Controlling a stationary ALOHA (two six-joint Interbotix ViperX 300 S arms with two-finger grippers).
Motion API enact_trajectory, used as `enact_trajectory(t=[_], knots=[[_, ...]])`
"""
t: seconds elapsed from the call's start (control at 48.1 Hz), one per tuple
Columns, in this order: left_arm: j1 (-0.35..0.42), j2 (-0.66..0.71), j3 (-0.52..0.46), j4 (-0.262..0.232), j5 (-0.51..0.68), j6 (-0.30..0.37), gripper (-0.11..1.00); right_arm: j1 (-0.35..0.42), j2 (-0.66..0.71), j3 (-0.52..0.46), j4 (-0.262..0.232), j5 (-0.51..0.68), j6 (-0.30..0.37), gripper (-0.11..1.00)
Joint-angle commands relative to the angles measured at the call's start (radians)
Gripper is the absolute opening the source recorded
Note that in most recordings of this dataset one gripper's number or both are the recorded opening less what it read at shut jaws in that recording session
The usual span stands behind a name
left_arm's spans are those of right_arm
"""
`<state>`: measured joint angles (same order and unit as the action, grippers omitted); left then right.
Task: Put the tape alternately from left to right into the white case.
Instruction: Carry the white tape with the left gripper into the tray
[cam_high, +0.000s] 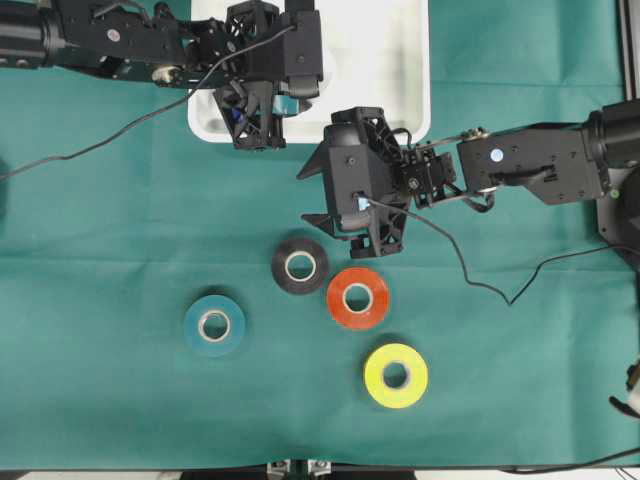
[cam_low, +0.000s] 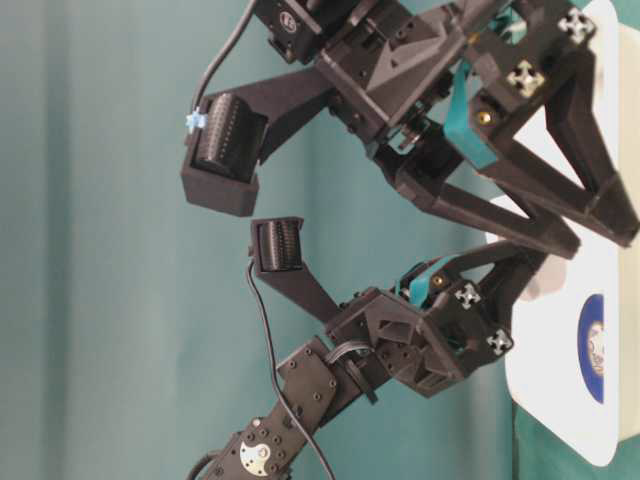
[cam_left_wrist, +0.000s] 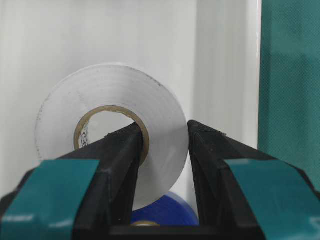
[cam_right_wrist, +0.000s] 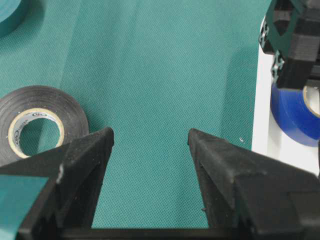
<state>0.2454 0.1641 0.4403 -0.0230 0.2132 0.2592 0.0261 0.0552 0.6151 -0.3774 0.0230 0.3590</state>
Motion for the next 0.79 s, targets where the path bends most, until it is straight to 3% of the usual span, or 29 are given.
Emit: enact_trajectory(t=[0.0,0.229,0.333,0.478,0.77], knots=[[0.003,-0.021,-0.026,0.0,-0.012,0.0,-0.03,0.003,-0.029,-0.009,0.002,-0.008,0.002,0.68],[-0.008,-0.025,-0.017,0.0,-0.011,0.003,0.01,0.003,-0.029,-0.009,0.002,-0.008,0.002,0.68],[-0.011,-0.031,-0.015,0.0,-0.011,0.002,0.19,0.003,-0.029,-0.011,0.002,-0.008,0.002,0.68],[-0.012,-0.043,-0.006,0.0,-0.011,0.0,0.56,0.003,-0.029,-0.009,0.002,-0.008,0.002,0.68],[-0.012,-0.06,0.015,0.002,-0.012,-0.003,0.56,0.003,-0.029,-0.009,0.002,-0.008,0.002,0.68]])
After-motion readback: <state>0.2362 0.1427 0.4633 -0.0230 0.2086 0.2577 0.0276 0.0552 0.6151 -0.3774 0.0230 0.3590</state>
